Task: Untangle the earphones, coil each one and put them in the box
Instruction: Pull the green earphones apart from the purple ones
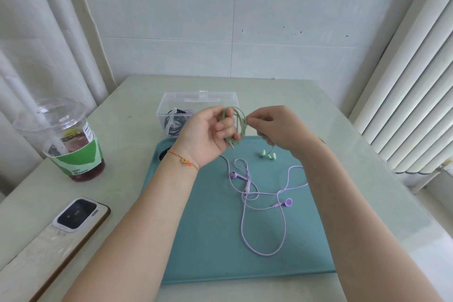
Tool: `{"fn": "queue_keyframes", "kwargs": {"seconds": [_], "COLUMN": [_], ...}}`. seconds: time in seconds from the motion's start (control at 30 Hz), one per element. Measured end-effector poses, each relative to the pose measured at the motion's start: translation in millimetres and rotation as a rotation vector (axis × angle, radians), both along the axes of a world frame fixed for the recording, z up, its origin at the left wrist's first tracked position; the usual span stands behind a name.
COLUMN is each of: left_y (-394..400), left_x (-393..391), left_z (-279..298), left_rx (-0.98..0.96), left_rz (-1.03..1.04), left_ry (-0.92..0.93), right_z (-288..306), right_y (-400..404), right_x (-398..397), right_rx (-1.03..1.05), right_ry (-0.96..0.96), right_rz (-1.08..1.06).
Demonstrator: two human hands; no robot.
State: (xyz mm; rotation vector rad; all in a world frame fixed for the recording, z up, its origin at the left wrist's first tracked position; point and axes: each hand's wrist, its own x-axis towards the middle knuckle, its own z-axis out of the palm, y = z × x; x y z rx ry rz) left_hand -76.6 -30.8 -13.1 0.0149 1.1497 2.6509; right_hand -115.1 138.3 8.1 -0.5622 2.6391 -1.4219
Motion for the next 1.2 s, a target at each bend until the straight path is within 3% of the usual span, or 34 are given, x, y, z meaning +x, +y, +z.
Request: {"fn": "queue_keyframes", "kwargs": {"seconds": [0.07, 0.2, 0.33, 0.4, 0.5, 0.63, 0.77, 0.93, 1.2], "left_y": [-6, -8, 1, 3, 0, -4, -5, -3, -1], "left_x": [-3, -4, -5, -3, 0, -3, -2, 0, -4], "left_z": [-3, -9, -9, -8, -6, -2, 1, 1, -6], "left_rx": [-0.017, -0.380, -0.574, -0.556, -0.268, 0.157, 0.286, 0.222, -0.283], "left_rz": [0.071, 0.038, -0.009, -0.032, -0.026, 0.126, 0.241, 0.320, 0.486], "left_ry": [-0.061, -0.127, -0.126, -0.113, -0.065, 0.013, 0.015, 0.073, 0.219], "right_z": [-2, -1, -1, -1, -2, -5, -6, -6, 4], "right_y": [-2, -1, -2, -3, 0, -3, -15, -22, -19], "right_x": [1, -4, -7, -7, -8, -1, 11, 21, 23], "right_rx": [0.035, -0.015, -0.073, -0.093, -0.067, 0.113, 0.170, 0.190, 0.221], "right_ry": [-0.003, 0.137, 0.215, 0.226, 0.200, 0.055, -0.094, -0.189, -0.151], "right_rz": [0.010, -0.145, -0.198, -0.205, -0.215, -0.003, 0.148, 0.277, 0.222]}}
